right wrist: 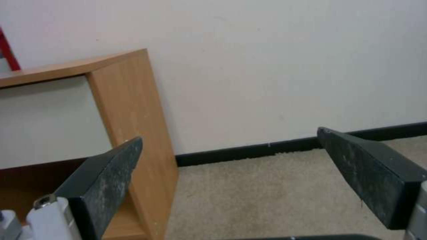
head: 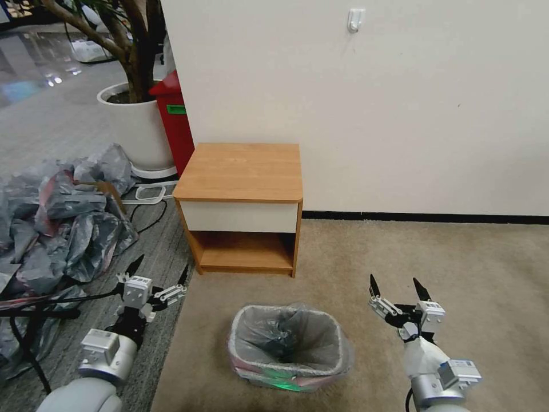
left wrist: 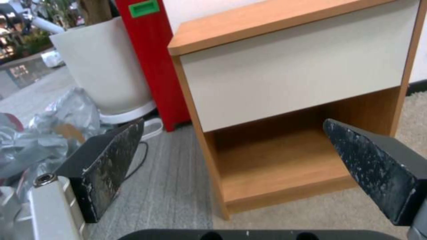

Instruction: Pick up the garbage bag from the table and place it over the trash can.

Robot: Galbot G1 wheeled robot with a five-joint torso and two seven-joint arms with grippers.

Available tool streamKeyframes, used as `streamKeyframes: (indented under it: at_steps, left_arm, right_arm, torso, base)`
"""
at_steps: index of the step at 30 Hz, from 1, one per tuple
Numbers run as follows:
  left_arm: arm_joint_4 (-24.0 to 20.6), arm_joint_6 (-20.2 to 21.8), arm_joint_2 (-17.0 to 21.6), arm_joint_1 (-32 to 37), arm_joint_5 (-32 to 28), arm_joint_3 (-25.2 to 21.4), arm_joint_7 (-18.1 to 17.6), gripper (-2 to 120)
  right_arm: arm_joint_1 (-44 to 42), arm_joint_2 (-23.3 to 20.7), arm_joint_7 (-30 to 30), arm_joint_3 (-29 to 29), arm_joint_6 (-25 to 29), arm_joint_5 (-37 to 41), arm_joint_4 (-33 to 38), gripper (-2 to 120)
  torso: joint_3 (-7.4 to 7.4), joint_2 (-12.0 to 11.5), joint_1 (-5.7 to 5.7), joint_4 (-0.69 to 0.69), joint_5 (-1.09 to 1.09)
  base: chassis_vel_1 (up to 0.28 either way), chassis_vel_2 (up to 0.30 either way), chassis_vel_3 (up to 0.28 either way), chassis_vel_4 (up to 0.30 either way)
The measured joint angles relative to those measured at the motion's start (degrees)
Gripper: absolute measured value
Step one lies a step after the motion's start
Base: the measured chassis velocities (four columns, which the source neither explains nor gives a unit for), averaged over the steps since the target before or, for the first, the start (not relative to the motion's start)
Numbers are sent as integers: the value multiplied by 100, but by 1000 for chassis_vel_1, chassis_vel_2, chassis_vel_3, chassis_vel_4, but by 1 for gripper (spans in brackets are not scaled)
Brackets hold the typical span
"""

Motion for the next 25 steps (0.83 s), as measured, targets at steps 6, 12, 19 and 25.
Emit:
streamKeyframes:
  at_steps: [6,12,19,25]
  left_arm:
    - [-6,28,-3,2,-19,12,0,100]
    - [-6,29,-3,1,-27,24,-4,100]
    - [-6,31,-3,-1,-33,33,-16,100]
    - [-6,31,-3,-3,-37,37,-25,100]
  right_arm:
    - [13,2,55,-6,-16,-43,-5,100]
    - [15,2,62,-10,-23,-47,-5,100]
    - [18,0,67,-13,-29,-52,-3,100]
    - [19,-1,69,-16,-32,-55,-1,100]
  torso:
    - [0,0,0,0,0]
    - [0,0,0,0,0]
    - [0,0,0,0,0]
    - [0,0,0,0,0]
  base:
    - [0,0,0,0]
    - [0,0,0,0]
    - [0,0,0,0]
    - [0,0,0,0]
